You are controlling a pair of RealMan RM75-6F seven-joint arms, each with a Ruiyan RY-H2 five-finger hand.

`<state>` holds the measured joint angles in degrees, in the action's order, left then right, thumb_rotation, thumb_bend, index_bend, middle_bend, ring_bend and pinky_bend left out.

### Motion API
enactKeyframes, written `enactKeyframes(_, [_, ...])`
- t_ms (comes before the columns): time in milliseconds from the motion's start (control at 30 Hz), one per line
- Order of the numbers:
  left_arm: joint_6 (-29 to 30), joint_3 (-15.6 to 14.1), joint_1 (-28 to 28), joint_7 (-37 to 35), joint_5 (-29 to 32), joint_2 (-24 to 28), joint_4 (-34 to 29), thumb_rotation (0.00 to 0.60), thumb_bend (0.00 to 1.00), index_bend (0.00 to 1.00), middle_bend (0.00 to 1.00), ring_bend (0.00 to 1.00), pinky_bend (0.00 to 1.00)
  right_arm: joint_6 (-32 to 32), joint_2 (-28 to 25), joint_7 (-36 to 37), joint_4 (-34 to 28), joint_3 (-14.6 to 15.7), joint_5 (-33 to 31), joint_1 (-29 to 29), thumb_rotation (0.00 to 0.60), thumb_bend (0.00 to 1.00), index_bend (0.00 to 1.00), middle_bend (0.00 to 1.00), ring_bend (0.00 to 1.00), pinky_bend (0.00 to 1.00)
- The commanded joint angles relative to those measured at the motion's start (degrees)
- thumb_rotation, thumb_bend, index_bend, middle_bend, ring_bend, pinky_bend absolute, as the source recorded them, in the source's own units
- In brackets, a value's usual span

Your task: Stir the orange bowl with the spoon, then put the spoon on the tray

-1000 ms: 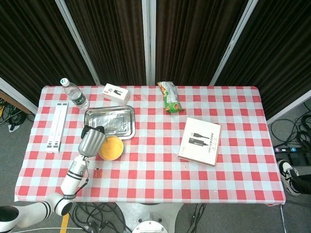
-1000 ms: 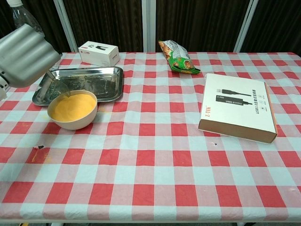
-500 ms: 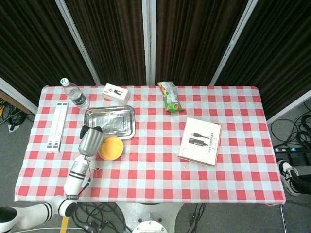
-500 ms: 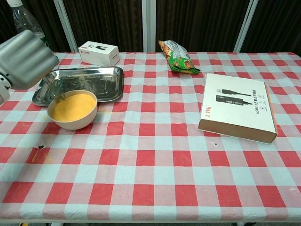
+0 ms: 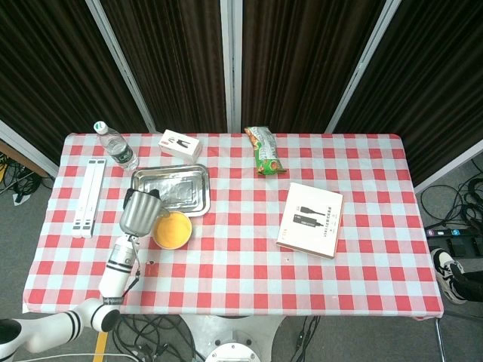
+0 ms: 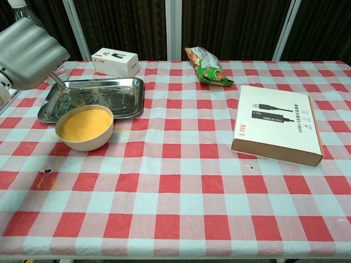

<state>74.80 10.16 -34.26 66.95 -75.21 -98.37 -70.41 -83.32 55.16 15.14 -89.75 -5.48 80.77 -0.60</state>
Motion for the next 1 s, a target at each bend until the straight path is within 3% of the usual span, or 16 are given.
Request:
enactKeyframes(33, [-4.04, 3.93, -1.52, -5.56, 5.01, 0.44, -1.18, 0.6, 0.46, 0.72, 1.0, 0.96, 0.92, 0.04, 0.01, -0.06, -0.06, 0.0, 0.01, -0.04, 0.6, 0.17, 0.09, 0.22, 0.0, 0.13])
enactKeyframes(233, [-13.86, 11.07, -3.95, -13.49, 19.35, 0.77, -3.41, 0.6, 0.46, 0.72, 1.0, 0.96, 0.92, 0.24, 0.0, -0.26, -0.18, -0.04, -0.2, -0.1, 0.6, 0.17, 0.09, 0.22, 0.0, 0.13])
enactKeyframes(467, [-22.43, 14.25, -7.79, -16.58, 32.84, 0.84, -0.86, 0.6, 0.46, 0.69, 1.0, 0.96, 0.92, 0.75, 0.17, -0.24, 0.0, -0.04, -0.4, -0.3, 0.6, 0.17, 0.09, 0.22, 0.0, 0.13])
enactKeyframes(667, [-25.2, 12.76, -10.85, -16.99, 38.27, 0.27, 3.06, 0.6, 0.46, 0.63, 1.0, 0.95, 0.92, 1.05, 0.28, -0.09, 0.2, -0.1, -0.57, -0.45, 0.6, 0.17, 0.09, 0.22, 0.0, 0.13])
enactKeyframes(767, [-26.05, 11.9, -11.73, -17.7, 40.27, -0.04, 4.28, 0.6, 0.45, 0.53, 1.0, 0.95, 0.92, 1.21, 0.4, 0.19, 0.52, -0.05, -0.72, -0.41, 0.6, 0.17, 0.09, 0.22, 0.0, 0.13])
enactKeyframes(833, [-26.16, 11.37, -12.03, -18.4, 41.16, 0.2, 4.24, 0.6, 0.45, 0.45, 1.0, 0.94, 0.92, 1.25, 0.44, 0.32, 0.72, -0.05, -0.82, -0.37, 0.6, 0.17, 0.09, 0.22, 0.0, 0.13])
enactKeyframes(1000, [-24.9, 9.89, -11.4, -20.84, 40.96, 2.72, 0.88, 0.6, 0.45, 0.41, 1.0, 0.94, 0.91, 1.33, 0.55, 0.62, 1.0, -0.08, -0.75, -0.44, 0.6, 0.17, 0.09, 0.22, 0.0, 0.13])
